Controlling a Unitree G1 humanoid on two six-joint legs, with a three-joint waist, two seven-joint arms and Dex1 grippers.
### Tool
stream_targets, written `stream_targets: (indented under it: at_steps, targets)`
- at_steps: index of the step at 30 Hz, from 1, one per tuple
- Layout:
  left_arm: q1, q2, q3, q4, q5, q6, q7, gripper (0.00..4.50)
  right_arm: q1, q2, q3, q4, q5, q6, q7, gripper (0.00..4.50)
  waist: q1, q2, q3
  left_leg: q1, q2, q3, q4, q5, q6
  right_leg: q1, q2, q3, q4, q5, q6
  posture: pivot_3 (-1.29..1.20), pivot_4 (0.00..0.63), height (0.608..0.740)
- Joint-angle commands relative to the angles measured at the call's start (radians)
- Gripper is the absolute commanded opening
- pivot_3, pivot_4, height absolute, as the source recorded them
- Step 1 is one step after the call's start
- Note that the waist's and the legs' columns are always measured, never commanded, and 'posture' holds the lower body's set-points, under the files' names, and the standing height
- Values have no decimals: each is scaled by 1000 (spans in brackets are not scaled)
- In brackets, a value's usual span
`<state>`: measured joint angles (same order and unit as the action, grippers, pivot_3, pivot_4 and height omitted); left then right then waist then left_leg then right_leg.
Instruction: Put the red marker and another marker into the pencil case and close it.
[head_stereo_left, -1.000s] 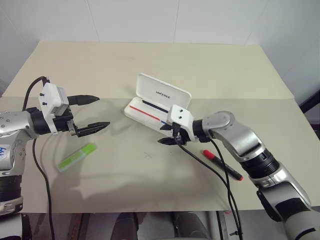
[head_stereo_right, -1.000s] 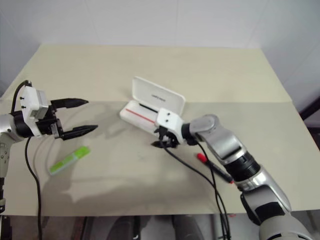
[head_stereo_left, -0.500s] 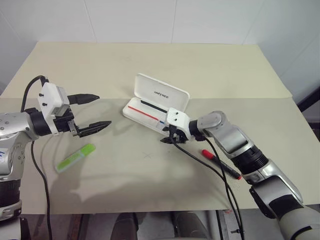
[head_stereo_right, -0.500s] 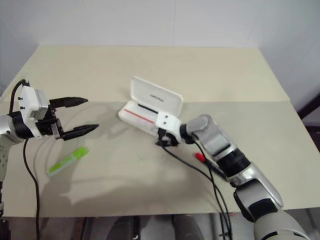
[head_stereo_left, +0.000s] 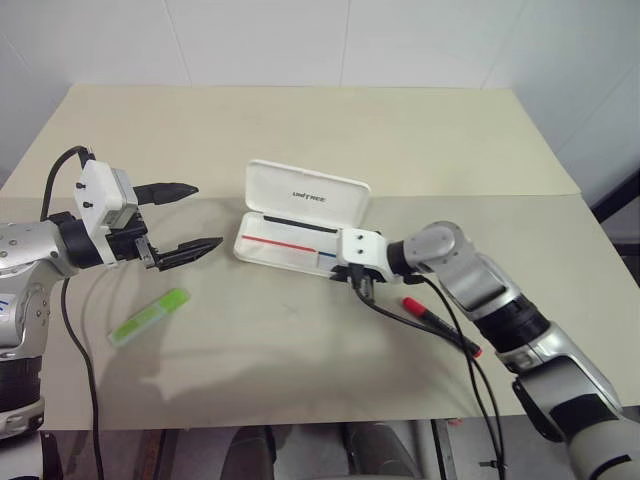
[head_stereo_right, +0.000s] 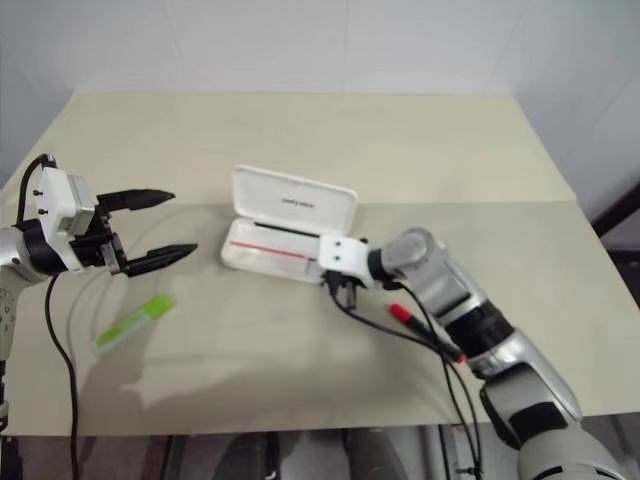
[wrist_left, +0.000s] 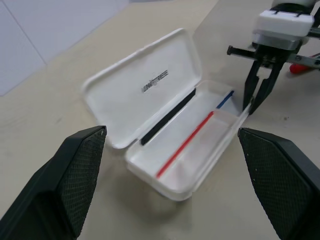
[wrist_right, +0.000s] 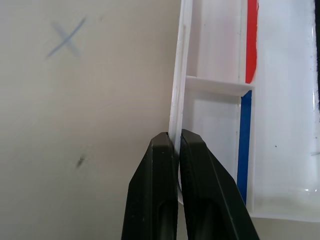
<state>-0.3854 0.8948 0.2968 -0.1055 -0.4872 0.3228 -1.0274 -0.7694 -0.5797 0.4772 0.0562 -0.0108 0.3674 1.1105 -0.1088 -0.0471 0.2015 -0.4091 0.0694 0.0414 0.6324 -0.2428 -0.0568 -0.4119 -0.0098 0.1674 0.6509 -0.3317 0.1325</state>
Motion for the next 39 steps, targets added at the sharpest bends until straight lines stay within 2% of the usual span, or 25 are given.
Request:
stream_targets:
  at_steps: [1,8,12,26,36,39]
  targets:
    - [-12,-7,11,-9,-11,-22,1,4500,71,-85,-66,-155,37,-40,58,27,2,0,0,0,0,0,0,0,0,0,0,0,0,0,0,0,150,740]
    - [-24,-29,-19,12,-7,-35,-17,4500,204,-201,-109,-317,78,-49,124,27,-3,0,0,2,0,1,1,0,0,1,0,1,2,0,0,0,150,740]
    - [-24,-29,-27,17,-12,-35,-29,4500,268,-224,-113,-385,92,-41,129,27,-2,0,0,3,0,0,1,0,0,2,1,1,2,-1,0,0,150,740]
    - [-19,-19,-22,8,-18,-14,-41,4500,275,-176,-72,-309,12,-132,104,27,-2,0,0,2,0,0,2,0,0,2,0,1,2,-1,0,0,150,740]
    - [-29,-27,-26,14,-16,-18,-37,4500,257,-156,-124,-319,70,-141,121,27,-1,-1,0,3,0,0,3,1,0,2,0,1,5,-1,0,0,150,740]
    - [-37,-31,-31,20,-14,-22,-36,4500,257,-163,-112,-287,42,-141,112,814,1,-1,0,3,-1,0,3,1,0,2,0,1,4,-1,0,0,150,740]
